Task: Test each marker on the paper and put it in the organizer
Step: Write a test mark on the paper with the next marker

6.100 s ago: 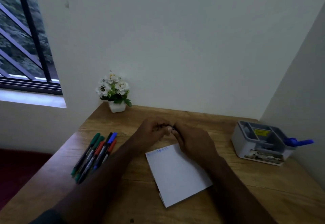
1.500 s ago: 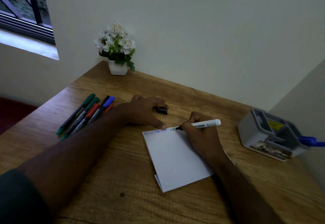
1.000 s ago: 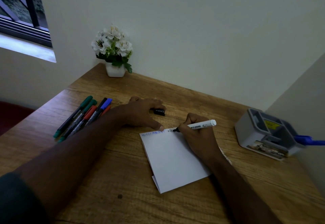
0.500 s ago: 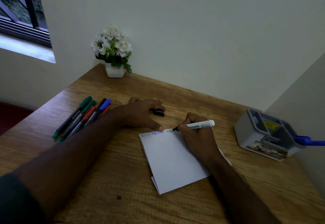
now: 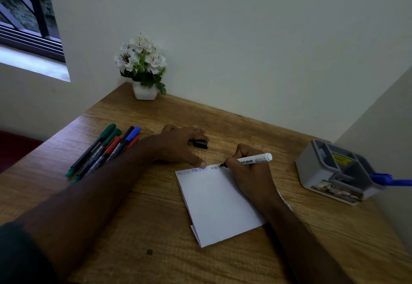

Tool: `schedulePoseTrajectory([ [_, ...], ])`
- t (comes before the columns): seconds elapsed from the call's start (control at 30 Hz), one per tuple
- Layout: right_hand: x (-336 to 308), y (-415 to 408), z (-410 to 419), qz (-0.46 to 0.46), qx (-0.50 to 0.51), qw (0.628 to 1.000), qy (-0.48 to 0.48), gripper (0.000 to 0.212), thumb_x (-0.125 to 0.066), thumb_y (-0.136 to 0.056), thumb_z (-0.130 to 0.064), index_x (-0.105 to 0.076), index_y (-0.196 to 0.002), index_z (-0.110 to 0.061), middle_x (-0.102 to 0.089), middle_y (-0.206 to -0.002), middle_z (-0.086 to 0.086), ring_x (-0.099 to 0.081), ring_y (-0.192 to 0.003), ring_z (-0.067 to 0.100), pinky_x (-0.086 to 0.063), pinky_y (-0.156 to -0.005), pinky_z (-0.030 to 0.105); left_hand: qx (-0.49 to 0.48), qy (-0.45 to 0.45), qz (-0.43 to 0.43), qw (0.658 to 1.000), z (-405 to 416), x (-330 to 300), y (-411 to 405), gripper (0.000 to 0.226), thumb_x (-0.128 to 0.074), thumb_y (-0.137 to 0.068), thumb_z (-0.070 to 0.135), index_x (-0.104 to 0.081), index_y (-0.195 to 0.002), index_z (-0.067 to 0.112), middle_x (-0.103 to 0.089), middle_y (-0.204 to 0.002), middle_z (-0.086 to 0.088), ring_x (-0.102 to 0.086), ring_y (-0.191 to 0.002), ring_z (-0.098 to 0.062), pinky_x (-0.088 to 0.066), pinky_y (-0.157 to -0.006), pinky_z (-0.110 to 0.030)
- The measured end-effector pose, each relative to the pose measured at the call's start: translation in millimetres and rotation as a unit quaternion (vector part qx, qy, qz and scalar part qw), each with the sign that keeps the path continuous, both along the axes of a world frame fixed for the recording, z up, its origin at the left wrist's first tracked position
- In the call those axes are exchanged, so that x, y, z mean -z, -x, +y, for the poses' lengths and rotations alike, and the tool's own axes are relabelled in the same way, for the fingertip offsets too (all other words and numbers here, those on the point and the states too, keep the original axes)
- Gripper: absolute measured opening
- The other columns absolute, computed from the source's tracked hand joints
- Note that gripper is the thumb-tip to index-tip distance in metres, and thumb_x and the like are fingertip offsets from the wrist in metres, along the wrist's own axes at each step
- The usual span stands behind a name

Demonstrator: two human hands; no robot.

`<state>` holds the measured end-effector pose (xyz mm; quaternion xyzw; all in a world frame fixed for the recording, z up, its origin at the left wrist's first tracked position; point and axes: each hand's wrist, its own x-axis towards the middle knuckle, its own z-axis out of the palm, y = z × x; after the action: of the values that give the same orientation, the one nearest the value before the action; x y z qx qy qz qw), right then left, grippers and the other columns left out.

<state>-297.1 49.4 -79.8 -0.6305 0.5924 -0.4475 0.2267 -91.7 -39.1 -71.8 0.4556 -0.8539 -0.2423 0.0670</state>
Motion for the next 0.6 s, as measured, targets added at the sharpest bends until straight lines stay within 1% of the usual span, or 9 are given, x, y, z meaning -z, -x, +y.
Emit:
schedulePoseTrajectory([
  [0.1, 1.1, 2.5, 0.2, -0.005, -0.007, 1.0, 0.0, 0.029, -0.067, -0.08, -0.004, -0.045, -0.065, 0.006, -0.053, -0.064, 0.019, -0.044, -0.053, 0.014, -0.034, -0.046, 0.024, 0.0, 0.001, 0.001, 1.0, -0.2, 0.2, -0.3, 0.087, -0.067, -0.072, 0.068, -0.032, -0.147, 0.042, -0.014, -0.162, 0.011, -0.009, -0.15, -0.014, 0.002, -0.117, -0.044],
  [0.17, 1.4, 3.7, 0.2, -0.011, -0.011, 1.0, -0.002, 0.03, -0.067, -0.08, -0.005, -0.044, -0.066, 0.007, -0.051, -0.064, 0.023, -0.043, -0.054, 0.017, -0.033, -0.047, 0.027, 0.001, 0.0, 0.004, 1.0, 0.9, -1.2, -0.4, 0.086, -0.068, -0.073, 0.066, -0.032, -0.147, 0.041, -0.014, -0.162, 0.01, -0.009, -0.15, -0.013, 0.002, -0.117, -0.043],
  [0.23, 1.3, 4.2, -0.2, -0.014, -0.008, 1.0, -0.004, 0.029, -0.067, -0.08, -0.005, -0.044, -0.065, 0.005, -0.051, -0.061, 0.018, -0.044, -0.053, 0.015, -0.034, -0.047, 0.027, 0.003, 0.002, 0.003, 1.0, 1.5, -1.9, -0.3, 0.086, -0.068, -0.074, 0.065, -0.032, -0.148, 0.04, -0.014, -0.162, 0.009, -0.008, -0.15, -0.013, 0.002, -0.117, -0.043],
  [0.3, 0.9, 3.5, -0.1, -0.015, -0.006, 1.0, -0.001, 0.029, -0.067, -0.08, -0.003, -0.045, -0.063, 0.003, -0.051, -0.059, 0.009, -0.045, -0.052, 0.01, -0.035, -0.046, 0.023, 0.004, 0.005, 0.0, 1.0, 0.7, -1.6, -0.6, 0.087, -0.067, -0.074, 0.067, -0.03, -0.149, 0.04, -0.014, -0.162, 0.01, -0.008, -0.15, -0.014, 0.003, -0.117, -0.044],
  [0.43, 1.2, 2.8, 0.0, -0.011, -0.005, 1.0, -0.002, 0.028, -0.067, -0.08, -0.003, -0.045, -0.063, 0.001, -0.05, -0.058, 0.004, -0.045, -0.051, 0.007, -0.035, -0.046, 0.021, 0.003, 0.001, -0.003, 1.0, 0.9, -1.4, -0.2, 0.088, -0.067, -0.075, 0.066, -0.029, -0.15, 0.039, -0.013, -0.162, 0.01, -0.007, -0.15, -0.012, 0.004, -0.117, -0.043],
  [0.47, 1.5, 3.0, -0.4, -0.013, -0.003, 1.0, 0.0, 0.027, -0.067, -0.08, -0.003, -0.046, -0.063, 0.001, -0.051, -0.058, 0.003, -0.046, -0.052, 0.007, -0.035, -0.046, 0.021, 0.004, 0.0, -0.002, 1.0, 0.9, -1.2, -0.2, 0.088, -0.067, -0.074, 0.066, -0.03, -0.149, 0.039, -0.014, -0.163, 0.01, -0.007, -0.15, -0.011, 0.004, -0.117, -0.043],
  [0.57, 1.2, 1.7, -0.7, -0.012, -0.007, 1.0, 0.001, 0.025, -0.067, -0.08, -0.002, -0.048, -0.065, 0.003, -0.055, -0.061, 0.01, -0.047, -0.053, 0.01, -0.036, -0.047, 0.021, 0.007, -0.001, 0.002, 1.0, 1.0, -1.5, -0.6, 0.086, -0.068, -0.074, 0.065, -0.032, -0.148, 0.039, -0.015, -0.162, 0.011, -0.006, -0.149, -0.01, 0.004, -0.117, -0.044],
  [0.6, 0.9, 1.3, -0.8, -0.009, -0.008, 1.0, 0.001, 0.025, -0.067, -0.08, -0.002, -0.048, -0.064, 0.003, -0.056, -0.061, 0.01, -0.048, -0.053, 0.009, -0.036, -0.046, 0.021, 0.007, -0.001, 0.003, 1.0, 0.8, -1.4, -0.7, 0.085, -0.068, -0.075, 0.064, -0.033, -0.148, 0.039, -0.015, -0.162, 0.011, -0.006, -0.149, -0.009, 0.004, -0.117, -0.044],
])
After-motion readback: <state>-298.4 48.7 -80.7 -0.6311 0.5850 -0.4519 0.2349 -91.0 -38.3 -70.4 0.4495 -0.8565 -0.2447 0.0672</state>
